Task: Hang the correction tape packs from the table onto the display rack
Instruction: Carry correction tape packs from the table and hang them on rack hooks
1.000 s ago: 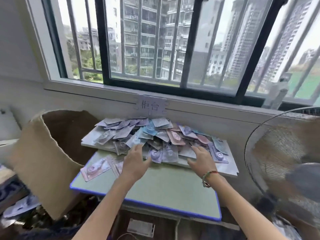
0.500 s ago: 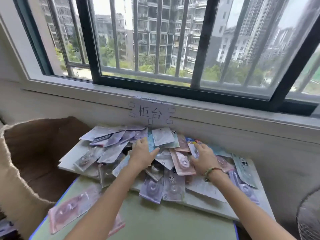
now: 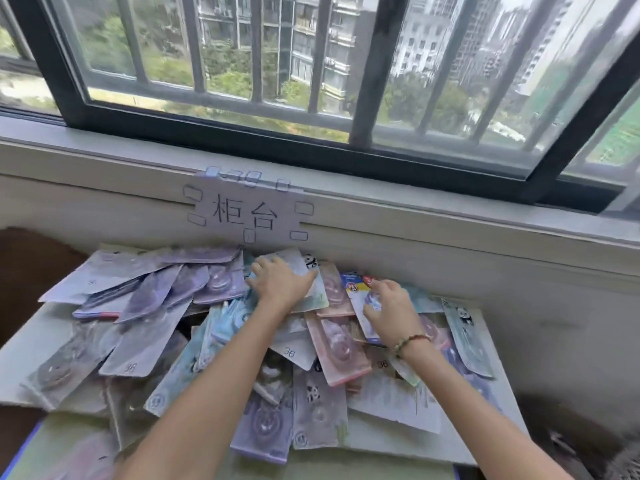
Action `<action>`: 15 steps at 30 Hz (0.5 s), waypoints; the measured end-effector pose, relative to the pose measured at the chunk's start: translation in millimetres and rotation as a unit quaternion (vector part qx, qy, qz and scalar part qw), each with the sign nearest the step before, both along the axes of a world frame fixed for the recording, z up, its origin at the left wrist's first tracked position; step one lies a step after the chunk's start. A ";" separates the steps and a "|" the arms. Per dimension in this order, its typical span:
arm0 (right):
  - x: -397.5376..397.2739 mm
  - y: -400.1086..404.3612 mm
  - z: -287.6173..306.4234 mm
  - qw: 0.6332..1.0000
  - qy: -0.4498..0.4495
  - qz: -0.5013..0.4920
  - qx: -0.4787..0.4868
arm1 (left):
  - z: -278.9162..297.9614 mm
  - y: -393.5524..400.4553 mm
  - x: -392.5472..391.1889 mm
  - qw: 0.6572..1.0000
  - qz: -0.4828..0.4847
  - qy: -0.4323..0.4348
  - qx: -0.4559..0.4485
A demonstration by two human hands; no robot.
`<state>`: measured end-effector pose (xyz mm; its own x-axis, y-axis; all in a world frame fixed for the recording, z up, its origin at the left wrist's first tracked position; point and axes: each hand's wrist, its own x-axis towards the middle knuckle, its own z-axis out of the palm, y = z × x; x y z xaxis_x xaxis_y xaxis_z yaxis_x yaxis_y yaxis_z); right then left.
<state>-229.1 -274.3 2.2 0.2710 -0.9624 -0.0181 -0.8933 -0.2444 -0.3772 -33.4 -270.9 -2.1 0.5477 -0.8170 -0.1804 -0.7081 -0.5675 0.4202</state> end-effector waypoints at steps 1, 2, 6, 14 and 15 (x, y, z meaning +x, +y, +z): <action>1.2 -2.9 -0.6 1.000 0.000 -0.002 0.000 | -1.7 -3.9 0.7 1.000 0.001 -0.008 0.004; 2.4 -5.1 -1.8 1.000 -0.001 -0.005 0.003 | -3.6 -7.2 1.2 1.000 -0.001 -0.014 0.010; 8.4 -7.2 -5.4 1.000 0.010 -0.014 0.018 | -9.1 -13.7 4.1 0.999 -0.019 -0.016 0.026; 36.4 -14.2 -0.3 1.000 -0.003 0.003 -0.008 | 11.3 -14.3 17.1 0.997 -0.014 0.067 -0.031; 43.2 -14.5 0.0 1.000 -0.009 0.007 -0.010 | 15.1 -11.9 20.8 0.997 -0.014 0.069 -0.039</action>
<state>-185.9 -288.9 2.2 0.2841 -0.9588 0.0054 -0.8829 -0.2638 -0.3883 -12.6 -282.8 13.0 0.4989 -0.8460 -0.1881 -0.6553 -0.5102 0.5570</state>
